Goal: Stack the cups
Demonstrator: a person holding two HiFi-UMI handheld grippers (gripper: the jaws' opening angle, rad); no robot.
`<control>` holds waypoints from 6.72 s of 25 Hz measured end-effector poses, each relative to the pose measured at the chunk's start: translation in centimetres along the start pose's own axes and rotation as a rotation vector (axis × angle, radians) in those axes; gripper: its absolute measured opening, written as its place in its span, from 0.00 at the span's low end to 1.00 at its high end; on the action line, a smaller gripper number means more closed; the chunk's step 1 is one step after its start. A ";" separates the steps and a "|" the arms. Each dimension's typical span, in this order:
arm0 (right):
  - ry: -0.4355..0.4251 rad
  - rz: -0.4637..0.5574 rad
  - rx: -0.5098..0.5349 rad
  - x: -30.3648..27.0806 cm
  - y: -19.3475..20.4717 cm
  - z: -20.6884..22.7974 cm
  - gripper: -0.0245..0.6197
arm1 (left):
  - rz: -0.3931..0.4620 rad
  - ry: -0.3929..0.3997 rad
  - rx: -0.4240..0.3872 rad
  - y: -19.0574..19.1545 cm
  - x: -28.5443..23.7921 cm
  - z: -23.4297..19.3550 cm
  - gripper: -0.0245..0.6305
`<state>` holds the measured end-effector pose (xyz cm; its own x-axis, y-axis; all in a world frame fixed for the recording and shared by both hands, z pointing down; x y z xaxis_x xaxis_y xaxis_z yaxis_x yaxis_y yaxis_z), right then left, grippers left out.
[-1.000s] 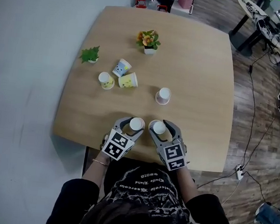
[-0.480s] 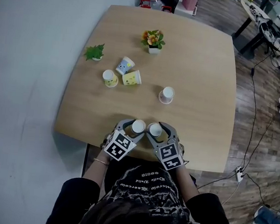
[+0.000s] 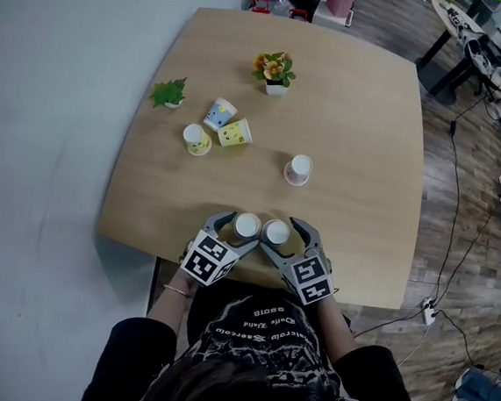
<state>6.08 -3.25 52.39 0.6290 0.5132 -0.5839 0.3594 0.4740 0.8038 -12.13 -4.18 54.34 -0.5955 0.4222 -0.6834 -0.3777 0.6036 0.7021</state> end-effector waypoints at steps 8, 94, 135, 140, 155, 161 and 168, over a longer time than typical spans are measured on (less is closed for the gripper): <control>-0.122 0.095 -0.087 2.5 -1.5 1.0 0.65 | 0.031 0.101 0.087 -0.5 2.8 -1.0 0.67; 0.015 -0.092 0.132 5.2 0.5 3.9 0.45 | 0.227 -0.238 0.065 -8.8 8.9 -5.3 0.44; 0.145 0.052 -0.066 10.8 2.8 6.7 0.56 | -0.045 0.111 -0.312 -9.7 4.7 3.4 0.44; 0.158 0.054 -0.066 11.1 2.7 7.2 0.56 | -0.060 0.087 -0.300 -9.2 4.2 3.5 0.44; 0.170 0.057 -0.080 10.9 1.9 8.6 0.56 | -0.032 0.141 -0.227 -8.8 3.9 3.2 0.59; 0.111 0.156 0.010 12.7 -2.7 9.8 0.56 | 0.090 0.180 -0.092 -8.1 7.2 1.9 0.65; 0.021 0.227 0.340 12.4 -16.0 13.2 0.56 | 0.320 0.043 0.131 -6.1 11.6 -1.7 0.65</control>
<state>17.26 -13.92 33.78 0.7061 0.5935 -0.3864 0.4223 0.0851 0.9025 -17.95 -4.12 42.49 -0.6992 0.5769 -0.4222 -0.0748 0.5283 0.8458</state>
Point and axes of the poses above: the fingertips, and each gripper's own axes: x backward along the fingers, z to its right, y out of its underside, the point moved 10 cm from there along x, backward along the fingers, and after that the axes turned 1 degree about -z, right-handed, at the moved point
